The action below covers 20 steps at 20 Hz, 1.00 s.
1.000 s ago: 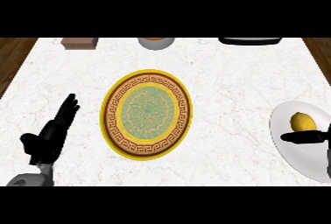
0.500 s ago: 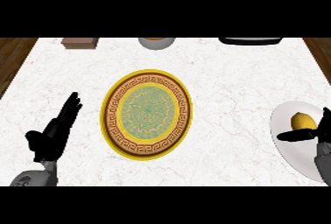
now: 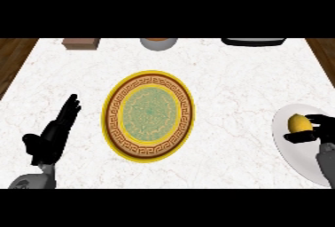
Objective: Pick the lemon from the plate and place it in the plate
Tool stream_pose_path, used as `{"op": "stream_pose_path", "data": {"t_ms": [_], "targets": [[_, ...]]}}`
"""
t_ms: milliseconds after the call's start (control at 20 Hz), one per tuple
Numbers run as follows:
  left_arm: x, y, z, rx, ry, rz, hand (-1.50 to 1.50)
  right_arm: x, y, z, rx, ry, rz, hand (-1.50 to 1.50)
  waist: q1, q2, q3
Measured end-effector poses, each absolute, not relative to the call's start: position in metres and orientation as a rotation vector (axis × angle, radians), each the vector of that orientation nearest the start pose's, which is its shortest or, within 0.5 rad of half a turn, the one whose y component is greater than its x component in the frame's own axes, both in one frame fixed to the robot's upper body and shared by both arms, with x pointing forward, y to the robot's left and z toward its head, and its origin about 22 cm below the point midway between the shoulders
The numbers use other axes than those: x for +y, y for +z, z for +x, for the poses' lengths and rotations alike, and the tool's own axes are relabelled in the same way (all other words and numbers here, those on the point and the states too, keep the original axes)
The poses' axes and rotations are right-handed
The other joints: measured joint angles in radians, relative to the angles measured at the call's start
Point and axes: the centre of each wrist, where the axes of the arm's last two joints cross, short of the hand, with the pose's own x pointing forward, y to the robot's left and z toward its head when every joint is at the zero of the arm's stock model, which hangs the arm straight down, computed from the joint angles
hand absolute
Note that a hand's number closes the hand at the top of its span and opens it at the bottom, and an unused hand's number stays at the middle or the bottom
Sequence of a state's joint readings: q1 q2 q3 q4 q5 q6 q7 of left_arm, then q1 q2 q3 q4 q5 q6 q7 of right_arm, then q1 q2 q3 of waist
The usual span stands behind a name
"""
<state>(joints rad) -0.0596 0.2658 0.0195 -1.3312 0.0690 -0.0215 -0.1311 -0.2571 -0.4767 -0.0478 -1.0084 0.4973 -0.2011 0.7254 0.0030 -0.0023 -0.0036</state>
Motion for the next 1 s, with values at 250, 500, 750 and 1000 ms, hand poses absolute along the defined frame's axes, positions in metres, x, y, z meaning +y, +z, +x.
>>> {"op": "stream_pose_path", "data": {"t_ms": [250, 500, 750, 1000], "targets": [[0.299, -0.027, 0.249, -1.519, -0.144, 0.151, 0.00, -0.382, -0.018, 0.292, -0.603, 0.203, -0.993, 1.50, 0.000, -0.006, -0.009], [0.302, -0.025, 0.246, -1.514, -0.135, 0.168, 0.00, -0.364, -0.029, 0.286, -0.632, 0.242, -1.038, 1.50, -0.016, -0.012, -0.017], [0.309, -0.028, 0.241, -1.493, -0.117, 0.193, 0.00, -0.288, -0.062, 0.254, -0.702, 0.248, -1.063, 1.50, -0.050, -0.038, -0.038], [0.319, -0.027, 0.237, -1.486, -0.104, 0.219, 0.00, -0.231, -0.076, 0.218, -0.793, 0.258, -1.127, 1.50, -0.070, -0.047, -0.039]]}}
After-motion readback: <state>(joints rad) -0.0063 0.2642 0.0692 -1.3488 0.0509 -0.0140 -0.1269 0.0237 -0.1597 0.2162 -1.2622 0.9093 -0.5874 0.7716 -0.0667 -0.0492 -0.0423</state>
